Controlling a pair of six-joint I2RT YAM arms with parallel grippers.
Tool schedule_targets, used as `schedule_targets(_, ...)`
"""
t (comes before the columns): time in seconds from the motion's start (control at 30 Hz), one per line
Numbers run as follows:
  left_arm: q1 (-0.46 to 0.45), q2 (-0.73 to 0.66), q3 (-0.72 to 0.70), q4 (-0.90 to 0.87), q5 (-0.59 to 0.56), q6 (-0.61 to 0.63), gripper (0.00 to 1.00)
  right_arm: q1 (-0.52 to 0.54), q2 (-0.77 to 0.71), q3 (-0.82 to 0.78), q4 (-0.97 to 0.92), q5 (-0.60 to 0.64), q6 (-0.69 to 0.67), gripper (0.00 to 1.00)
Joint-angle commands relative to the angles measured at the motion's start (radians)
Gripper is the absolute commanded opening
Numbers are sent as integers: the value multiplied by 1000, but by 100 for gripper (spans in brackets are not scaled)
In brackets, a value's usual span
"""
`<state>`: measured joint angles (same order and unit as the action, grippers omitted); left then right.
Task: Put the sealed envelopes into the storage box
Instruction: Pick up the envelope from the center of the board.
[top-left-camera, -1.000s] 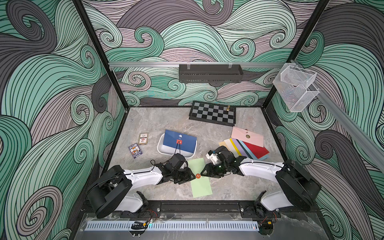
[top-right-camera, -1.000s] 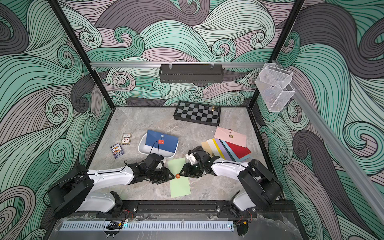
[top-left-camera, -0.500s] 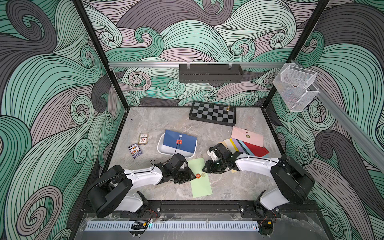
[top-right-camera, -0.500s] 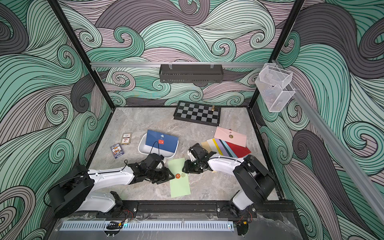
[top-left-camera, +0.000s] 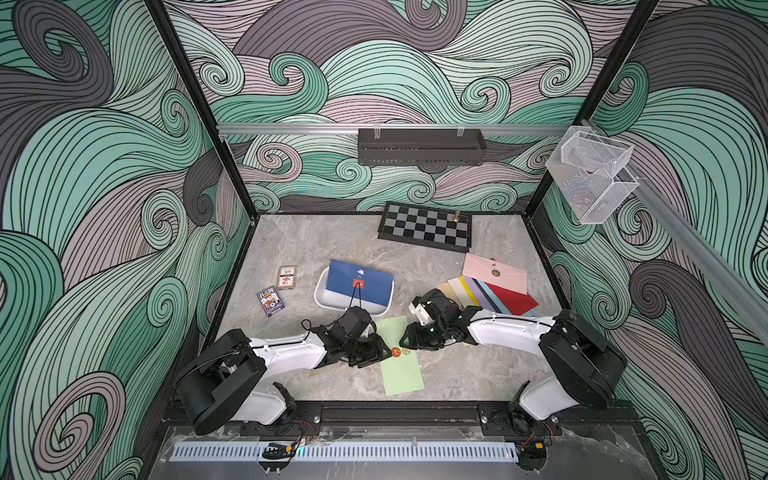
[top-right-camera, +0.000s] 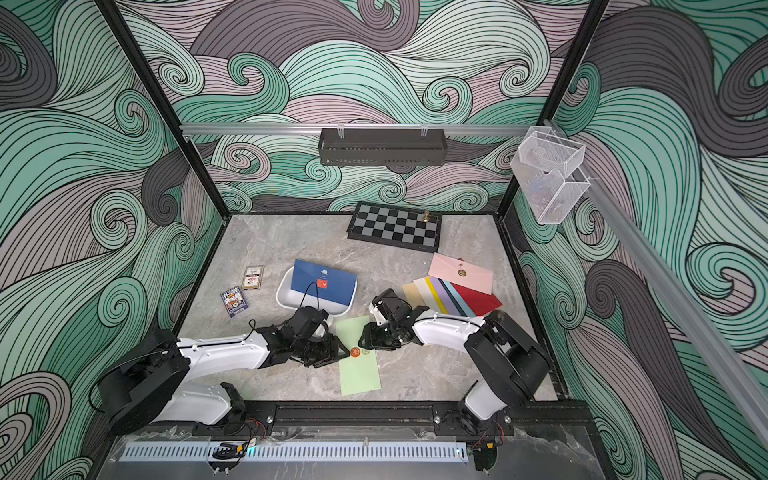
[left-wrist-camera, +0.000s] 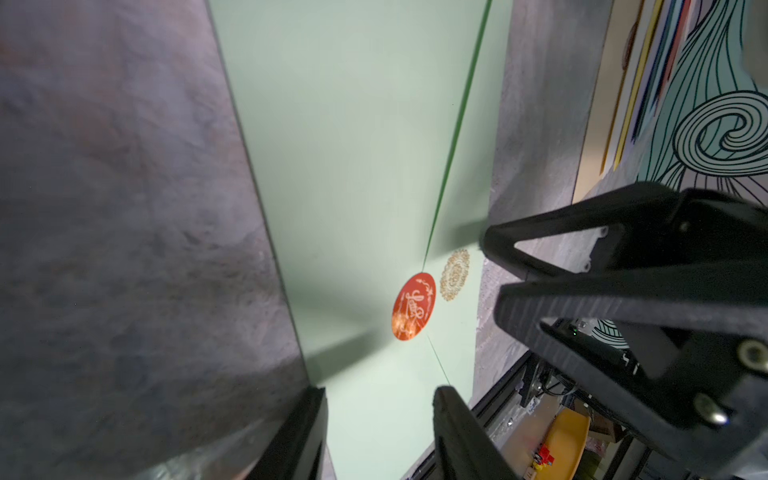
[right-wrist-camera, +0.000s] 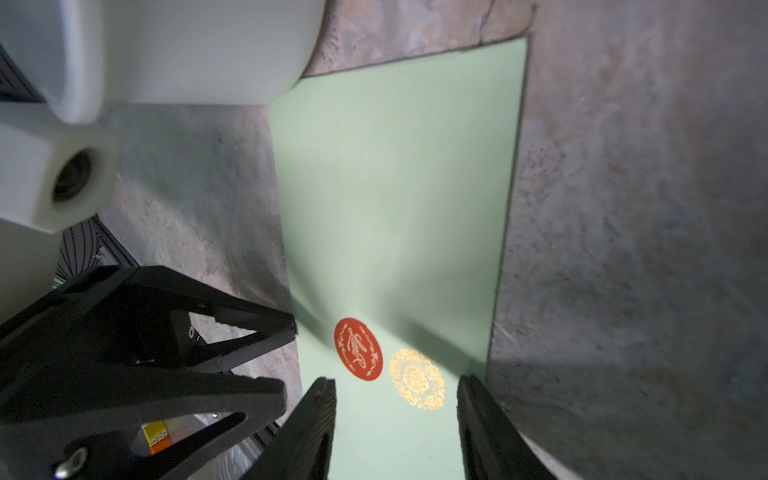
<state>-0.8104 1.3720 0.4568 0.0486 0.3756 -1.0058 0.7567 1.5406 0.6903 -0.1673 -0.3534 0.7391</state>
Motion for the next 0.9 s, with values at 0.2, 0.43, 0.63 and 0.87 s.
schedule_targets(0.2, -10, 14, -18, -58, -37, -5, 46, -8, -113, 18, -129, 63, -26, 52)
schedule_targets(0.43, -14, 10, -23, -59, -33, -10, 46, 26, -80, 31, -295, 150, -84, 51)
schedule_targets(0.63, -16, 6, -24, -67, -39, -11, 46, 98, -6, 17, -263, 155, -27, 51)
schedule_targets(0.87, -18, 5, -26, -70, -40, -14, 46, 129, 32, 18, -159, 77, 31, 52)
